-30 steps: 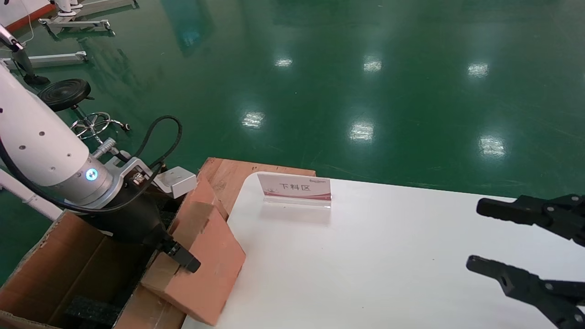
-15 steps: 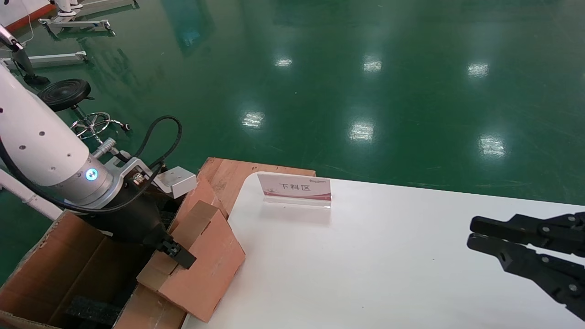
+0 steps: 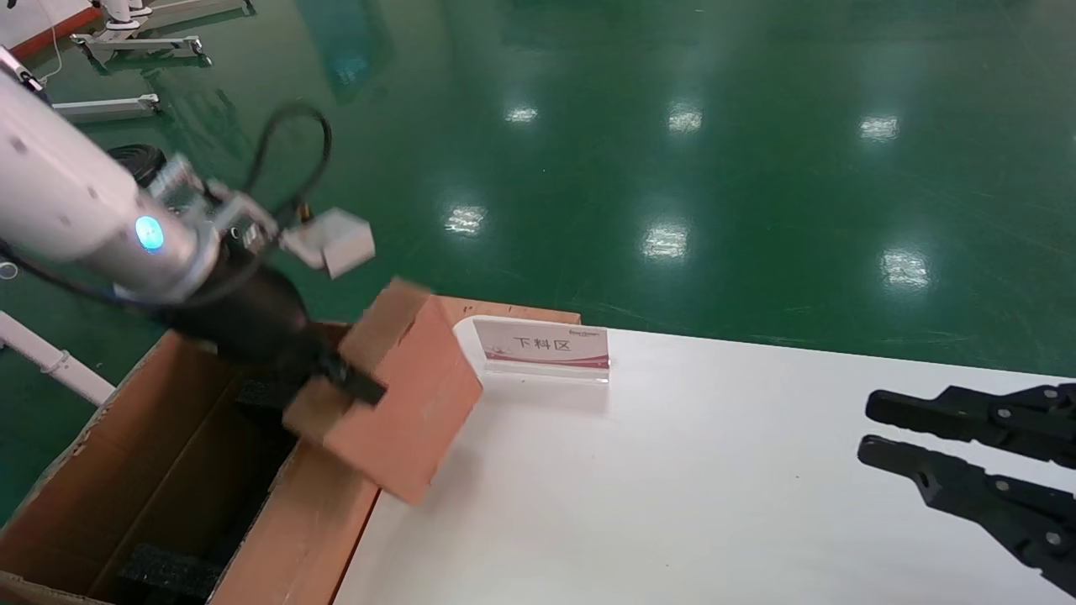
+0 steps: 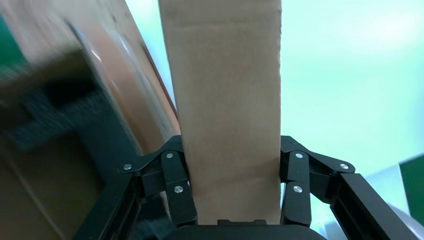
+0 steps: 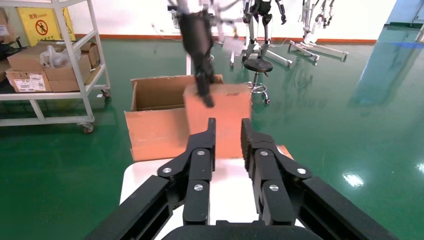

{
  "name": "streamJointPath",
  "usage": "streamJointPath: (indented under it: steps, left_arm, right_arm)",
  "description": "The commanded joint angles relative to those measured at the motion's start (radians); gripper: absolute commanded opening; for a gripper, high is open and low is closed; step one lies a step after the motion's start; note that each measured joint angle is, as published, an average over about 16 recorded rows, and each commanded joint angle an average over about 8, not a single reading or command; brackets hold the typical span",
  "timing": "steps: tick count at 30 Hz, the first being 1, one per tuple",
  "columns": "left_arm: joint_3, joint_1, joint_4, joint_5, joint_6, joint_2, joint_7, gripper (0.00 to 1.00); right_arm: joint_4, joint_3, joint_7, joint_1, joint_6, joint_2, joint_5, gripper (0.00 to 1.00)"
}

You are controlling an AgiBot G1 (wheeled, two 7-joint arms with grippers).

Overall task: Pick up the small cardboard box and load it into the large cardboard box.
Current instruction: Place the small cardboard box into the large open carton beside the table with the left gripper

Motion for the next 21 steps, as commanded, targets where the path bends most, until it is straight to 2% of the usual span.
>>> streamJointPath:
  steps: [1,7,13,17,21]
  left_arm:
    - [-0.013,-0.028,0.000,0.005,0.001,0.005,0.002,0.00]
    - [-0.051,-0.162,0.001,0.046,0.062,0.050,-0.013,0.00]
    - [-0.043,-0.292,0.009,0.088,0.189,0.121,-0.065,0.00]
    - [0.024,-0.375,0.016,0.084,0.246,0.160,-0.098,0.00]
    - [0.138,-0.466,0.006,0.053,0.277,0.185,-0.126,0.00]
  right_arm:
    - [0.000,0.000,0.000,0.000,0.000,0.000,0.000,1.00]
    - [0.000,-0.001,0.000,0.000,0.000,0.000,0.000,1.00]
    - [0.000,-0.001,0.000,0.000,0.000,0.000,0.001,1.00]
    - [0.000,-0.001,-0.001,0.000,0.000,0.000,0.001,1.00]
    - [0.000,-0.001,-0.001,0.000,0.000,0.001,0.001,1.00]
